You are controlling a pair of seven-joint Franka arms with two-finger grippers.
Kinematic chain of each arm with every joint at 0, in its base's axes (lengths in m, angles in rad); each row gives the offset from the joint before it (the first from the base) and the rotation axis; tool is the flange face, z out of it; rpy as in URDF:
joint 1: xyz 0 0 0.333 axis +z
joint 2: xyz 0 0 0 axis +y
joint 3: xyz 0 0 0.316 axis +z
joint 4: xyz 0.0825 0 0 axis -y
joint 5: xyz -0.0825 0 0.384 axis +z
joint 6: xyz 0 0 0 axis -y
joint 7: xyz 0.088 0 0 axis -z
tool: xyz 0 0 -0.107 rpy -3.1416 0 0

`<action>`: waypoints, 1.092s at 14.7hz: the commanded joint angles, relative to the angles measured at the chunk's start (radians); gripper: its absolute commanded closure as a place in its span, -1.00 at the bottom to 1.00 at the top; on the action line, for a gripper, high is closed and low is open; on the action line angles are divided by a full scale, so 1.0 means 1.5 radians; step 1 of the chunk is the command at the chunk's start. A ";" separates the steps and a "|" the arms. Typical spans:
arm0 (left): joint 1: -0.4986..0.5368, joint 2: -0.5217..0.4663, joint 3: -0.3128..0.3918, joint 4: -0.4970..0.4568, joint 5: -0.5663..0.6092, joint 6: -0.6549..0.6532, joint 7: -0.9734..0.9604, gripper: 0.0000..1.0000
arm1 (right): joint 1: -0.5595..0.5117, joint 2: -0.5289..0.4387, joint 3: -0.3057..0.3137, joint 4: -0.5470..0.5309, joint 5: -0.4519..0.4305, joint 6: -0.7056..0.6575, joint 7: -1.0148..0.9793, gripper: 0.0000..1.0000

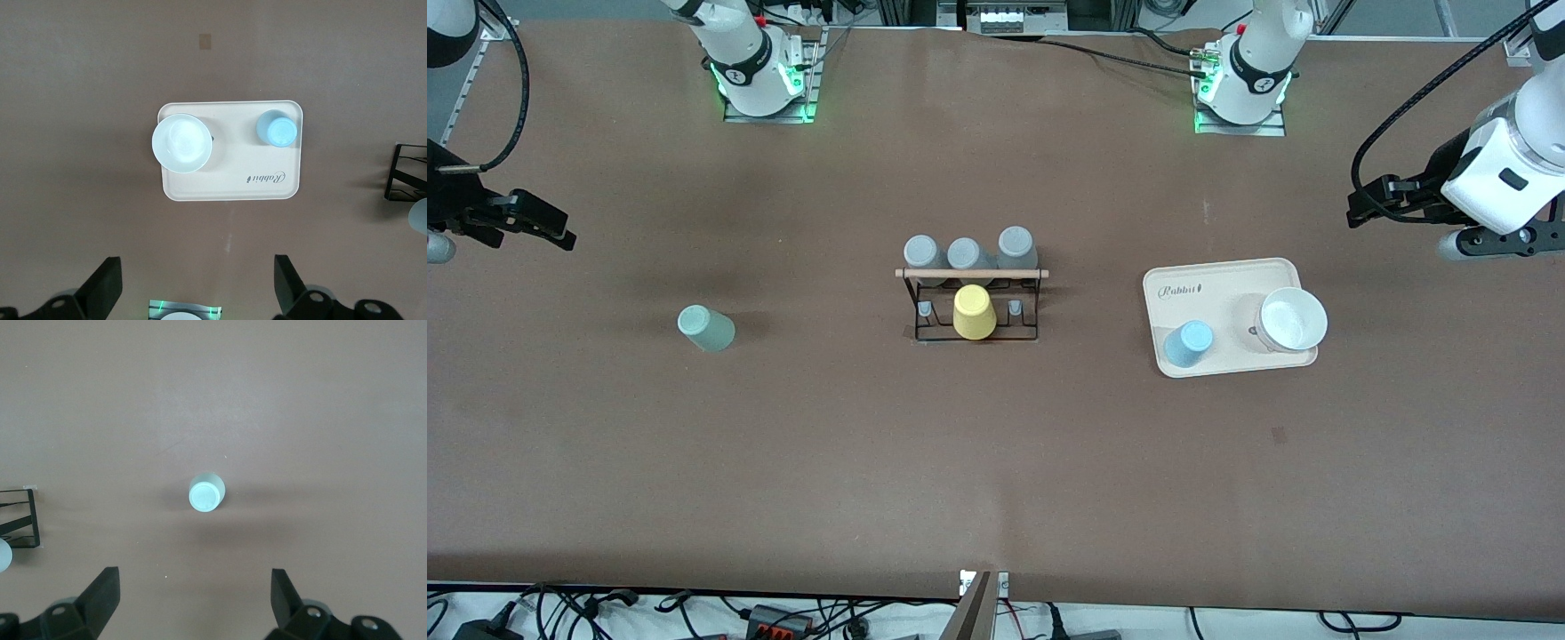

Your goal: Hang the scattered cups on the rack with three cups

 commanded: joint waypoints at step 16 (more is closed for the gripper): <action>-0.019 0.099 -0.017 0.013 -0.014 -0.028 0.012 -1.00 | -0.004 -0.010 0.004 -0.002 0.004 -0.004 0.006 -1.00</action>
